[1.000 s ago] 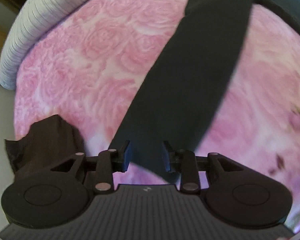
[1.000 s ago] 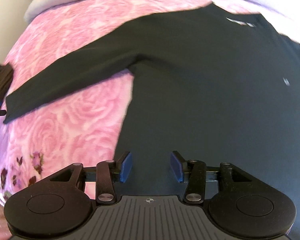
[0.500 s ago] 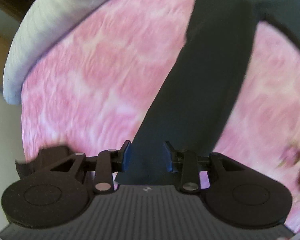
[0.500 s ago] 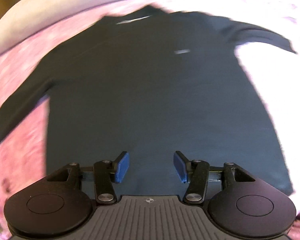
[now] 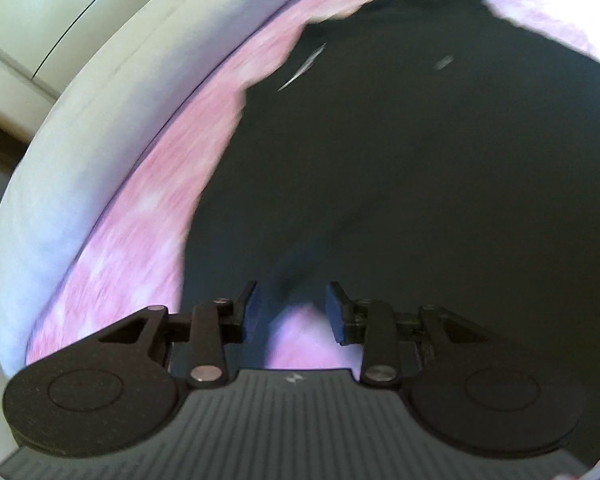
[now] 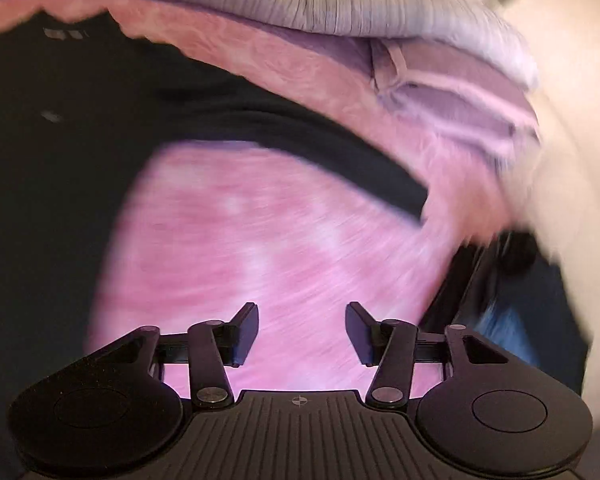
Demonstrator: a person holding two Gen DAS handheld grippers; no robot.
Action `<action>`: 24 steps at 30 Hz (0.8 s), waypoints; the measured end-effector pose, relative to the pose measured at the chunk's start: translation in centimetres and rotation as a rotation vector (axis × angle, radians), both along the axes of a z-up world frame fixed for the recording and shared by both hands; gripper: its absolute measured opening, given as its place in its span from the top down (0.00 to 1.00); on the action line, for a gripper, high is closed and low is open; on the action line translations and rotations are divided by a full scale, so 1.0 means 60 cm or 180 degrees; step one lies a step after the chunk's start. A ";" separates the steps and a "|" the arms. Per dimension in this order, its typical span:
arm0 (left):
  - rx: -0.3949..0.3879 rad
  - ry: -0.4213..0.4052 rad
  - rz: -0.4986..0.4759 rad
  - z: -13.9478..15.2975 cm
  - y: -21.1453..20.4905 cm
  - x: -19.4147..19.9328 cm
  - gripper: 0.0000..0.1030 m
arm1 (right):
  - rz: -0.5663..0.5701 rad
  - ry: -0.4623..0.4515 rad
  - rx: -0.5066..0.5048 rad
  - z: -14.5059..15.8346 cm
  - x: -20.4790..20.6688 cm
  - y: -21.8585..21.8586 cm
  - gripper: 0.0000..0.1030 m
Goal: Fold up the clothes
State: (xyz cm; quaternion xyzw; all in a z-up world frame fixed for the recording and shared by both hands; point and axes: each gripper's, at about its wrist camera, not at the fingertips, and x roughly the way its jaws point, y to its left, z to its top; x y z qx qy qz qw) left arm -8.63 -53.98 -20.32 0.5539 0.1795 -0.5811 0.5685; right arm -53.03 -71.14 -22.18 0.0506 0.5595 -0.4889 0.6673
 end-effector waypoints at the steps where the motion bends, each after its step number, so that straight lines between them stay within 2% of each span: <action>1: 0.0041 -0.0012 -0.0176 -0.014 -0.023 -0.057 0.70 | 0.0149 0.0122 -0.0035 -0.014 -0.020 -0.037 0.62; 3: 0.0134 -0.0095 -0.0638 -0.047 -0.069 -0.175 0.68 | 0.0478 0.0363 -0.0102 -0.041 -0.052 -0.104 0.64; 7: -0.0005 -0.0063 -0.1258 -0.085 -0.174 -0.370 0.67 | 0.1045 0.0729 -0.0076 -0.088 -0.092 -0.208 0.64; 9: -0.0105 -0.0054 -0.1363 -0.103 -0.224 -0.431 0.66 | 0.1220 0.0803 -0.0064 -0.105 -0.110 -0.250 0.64; 11: -0.0202 -0.0056 -0.1436 -0.124 -0.276 -0.485 0.65 | 0.1217 0.0781 -0.0018 -0.118 -0.119 -0.288 0.64; 14: -0.0292 -0.0126 -0.1428 -0.161 -0.341 -0.531 0.65 | 0.1323 0.0893 0.0008 -0.147 -0.121 -0.315 0.64; 17: -0.0356 -0.0249 -0.1455 -0.189 -0.382 -0.557 0.65 | 0.1559 0.1230 0.0005 -0.184 -0.121 -0.323 0.64; 23: -0.0362 -0.0439 -0.1545 -0.223 -0.423 -0.565 0.65 | 0.1583 0.1569 -0.0139 -0.217 -0.118 -0.352 0.64; 24: -0.0357 -0.0476 -0.1586 -0.227 -0.425 -0.564 0.68 | 0.1602 0.1585 -0.0134 -0.220 -0.119 -0.352 0.76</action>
